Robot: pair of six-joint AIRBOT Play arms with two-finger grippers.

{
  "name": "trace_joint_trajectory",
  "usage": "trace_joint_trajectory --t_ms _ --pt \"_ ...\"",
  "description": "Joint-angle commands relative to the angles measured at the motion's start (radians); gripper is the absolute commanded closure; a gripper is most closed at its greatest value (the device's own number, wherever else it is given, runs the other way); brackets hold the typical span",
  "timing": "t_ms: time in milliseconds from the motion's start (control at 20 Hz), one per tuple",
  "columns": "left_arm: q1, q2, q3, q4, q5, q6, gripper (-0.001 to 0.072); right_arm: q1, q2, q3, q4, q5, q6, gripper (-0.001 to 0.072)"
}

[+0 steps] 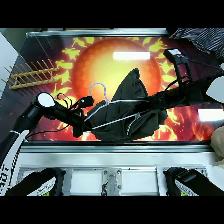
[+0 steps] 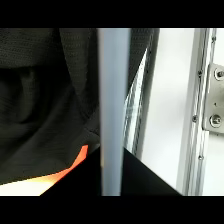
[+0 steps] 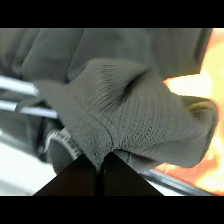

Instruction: Fold the clothes and pants, and hang the long-sleeved shirts on hangers.

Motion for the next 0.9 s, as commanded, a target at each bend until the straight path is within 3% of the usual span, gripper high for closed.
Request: trace_joint_trajectory --t_ms 0,550,850 --pt "0.000 -0.003 -0.018 0.000 -0.015 0.003 0.0692 0.002 -0.004 0.003 -0.061 -0.063 0.013 0.0691" --pt "0.000 0.022 -0.019 -0.001 -0.008 0.020 0.0692 0.165 -0.033 0.003 0.143 -0.209 -0.002 0.0692" --pt "0.000 0.013 -0.019 -0.002 -0.003 0.020 0.0692 0.262 -0.078 0.003 0.161 -0.241 0.002 0.0691"
